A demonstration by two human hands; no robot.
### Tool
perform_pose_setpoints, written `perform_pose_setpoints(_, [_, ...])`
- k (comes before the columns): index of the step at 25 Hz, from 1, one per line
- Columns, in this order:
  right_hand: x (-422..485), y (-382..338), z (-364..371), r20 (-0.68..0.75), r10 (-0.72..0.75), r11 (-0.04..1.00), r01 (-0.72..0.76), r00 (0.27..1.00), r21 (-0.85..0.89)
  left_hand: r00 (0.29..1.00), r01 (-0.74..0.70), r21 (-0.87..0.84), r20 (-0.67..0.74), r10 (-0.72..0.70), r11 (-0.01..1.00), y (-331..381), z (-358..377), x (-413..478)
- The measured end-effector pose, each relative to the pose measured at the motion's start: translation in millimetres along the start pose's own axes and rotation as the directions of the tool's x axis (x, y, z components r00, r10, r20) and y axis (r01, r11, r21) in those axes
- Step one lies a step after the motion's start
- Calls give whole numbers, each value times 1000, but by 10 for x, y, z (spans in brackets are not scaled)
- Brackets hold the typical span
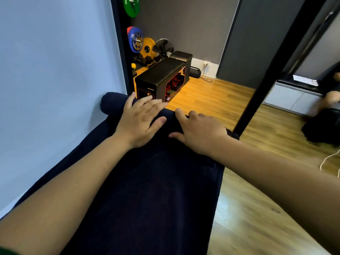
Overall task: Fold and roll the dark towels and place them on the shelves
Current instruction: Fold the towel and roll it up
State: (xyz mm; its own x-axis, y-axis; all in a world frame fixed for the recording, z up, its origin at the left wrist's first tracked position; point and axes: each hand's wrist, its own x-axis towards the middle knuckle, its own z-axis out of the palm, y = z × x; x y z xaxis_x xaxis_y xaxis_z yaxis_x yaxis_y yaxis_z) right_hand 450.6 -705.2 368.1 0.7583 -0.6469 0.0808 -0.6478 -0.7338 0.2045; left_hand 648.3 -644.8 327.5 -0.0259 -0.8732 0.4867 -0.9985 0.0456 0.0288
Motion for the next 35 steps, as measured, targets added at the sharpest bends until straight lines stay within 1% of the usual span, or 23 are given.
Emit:
perform_pose_setpoints(3, [-142, -84, 23, -77, -35, 999, 33, 996, -24, 999, 43, -62, 23, -41, 997, -35, -28, -92])
perform_pose_setpoints(7, [-349, -220, 41, -81, -16, 999, 13, 997, -32, 999, -7, -36, 37, 8, 999, -35, -74, -281])
perform_pose_setpoints(10, [-591, -413, 68, -76, -12, 1000, 12, 997, 9, 1000, -12, -25, -18, 12, 1000, -10, -126, -425])
perform_pose_setpoints(13, [-807, -636, 94, -51, -30, 996, 34, 998, 81, 995, 25, 21, -93, -23, 999, 13, -187, -455])
perform_pose_setpoints(14, [-856, -678, 96, -39, -38, 996, 41, 998, 73, 995, 29, 24, -98, -27, 999, 12, -193, -454])
perform_pose_setpoints(16, [-844, -643, -6, -83, -57, 997, 60, 995, 43, 995, 27, 26, -92, -25, 999, 22, -185, -467])
perform_pose_setpoints(18, [-661, -478, -257, -121, -62, 993, 74, 991, 93, 997, 32, 40, -78, -29, 999, 19, -176, -472])
perform_pose_setpoints(20, [-361, -244, -416, -79, -37, 975, 53, 996, 217, 997, 45, 35, -69, -42, 998, 21, -169, -470])
perform_pose_setpoints(21, [-235, -173, -437, -13, -20, 971, 22, 1000, 240, 996, 49, 24, -72, -47, 999, 22, -167, -462])
perform_pose_setpoints(23, [-159, -168, -361, 110, -40, 976, 15, 993, 219, 996, 42, 14, -74, -41, 999, 24, -159, -460])
perform_pose_setpoints(24, [-165, -189, -288, 131, -56, 978, 27, 990, 208, 996, 41, 15, -75, -40, 999, 26, -152, -449])
perform_pose_setpoints(26, [-143, -182, -179, 138, -71, 978, 42, 988, 203, 996, 47, 14, -83, -46, 999, 47, -131, -369])
perform_pose_setpoints(30, [17, 53, -145, 132, -39, 977, 10, 990, 214, 997, 43, -3, -65, -43, 999, 88, -17, -39])
perform_pose_setpoints(33, [127, 148, -101, 117, -25, 990, 8, 993, 143, 998, 53, -7, -41, -53, 999, 111, 49, 119])
perform_pose_setpoints(35, [107, 118, -115, 86, -13, 994, 3, 996, 112, 996, 57, -20, -72, -58, 998, 115, 19, 91])
